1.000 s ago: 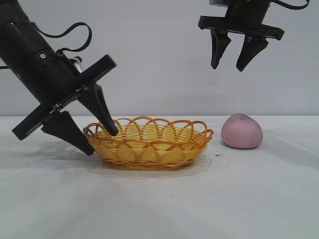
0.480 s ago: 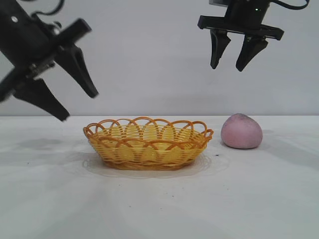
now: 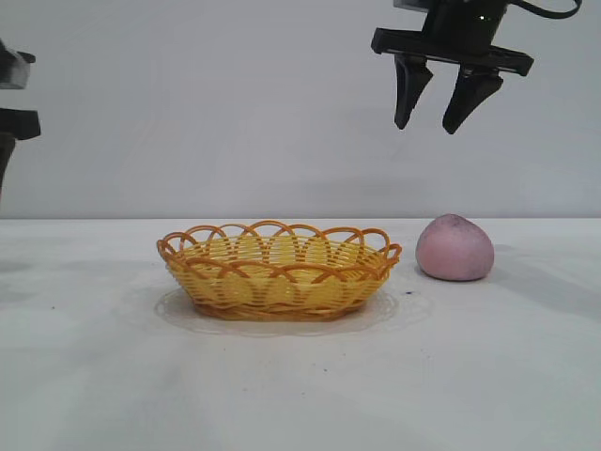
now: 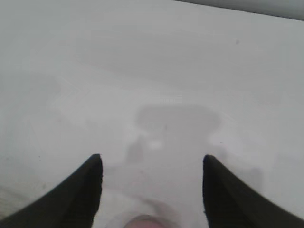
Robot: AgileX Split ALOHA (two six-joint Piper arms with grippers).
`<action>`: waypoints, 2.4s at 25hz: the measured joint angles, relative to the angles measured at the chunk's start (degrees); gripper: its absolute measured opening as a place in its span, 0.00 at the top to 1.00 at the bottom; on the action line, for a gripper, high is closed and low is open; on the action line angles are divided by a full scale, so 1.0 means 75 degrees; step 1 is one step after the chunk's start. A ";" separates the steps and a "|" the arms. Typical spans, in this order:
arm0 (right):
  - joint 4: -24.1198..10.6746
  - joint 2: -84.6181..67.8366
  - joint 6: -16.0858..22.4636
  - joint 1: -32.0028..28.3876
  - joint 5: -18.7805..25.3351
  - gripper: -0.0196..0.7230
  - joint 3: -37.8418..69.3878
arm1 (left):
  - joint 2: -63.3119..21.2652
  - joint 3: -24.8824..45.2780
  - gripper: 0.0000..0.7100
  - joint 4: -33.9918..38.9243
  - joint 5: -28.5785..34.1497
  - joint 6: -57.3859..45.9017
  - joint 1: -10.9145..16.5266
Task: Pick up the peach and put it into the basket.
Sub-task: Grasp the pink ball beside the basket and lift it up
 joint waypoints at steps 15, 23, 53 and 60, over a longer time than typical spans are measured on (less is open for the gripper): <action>0.0015 0.0000 -0.0066 0.0000 0.0075 0.38 0.0000 | -0.7499 0.2797 0.47 -0.0097 0.0951 -0.0134 -0.0316; 0.0015 0.0000 -0.0175 0.0000 0.0104 0.38 0.0000 | -1.2228 0.4016 0.47 0.0125 0.3348 -0.0174 -0.0316; 0.0353 0.1055 -0.0364 0.0000 0.2392 0.38 -0.0013 | -1.4209 0.5026 0.47 -0.0397 0.3473 0.0246 -0.0316; 0.0444 0.1358 -0.0695 0.0000 0.2336 0.90 -0.0060 | -1.4209 0.5026 0.47 -0.0397 0.3473 0.0246 -0.0316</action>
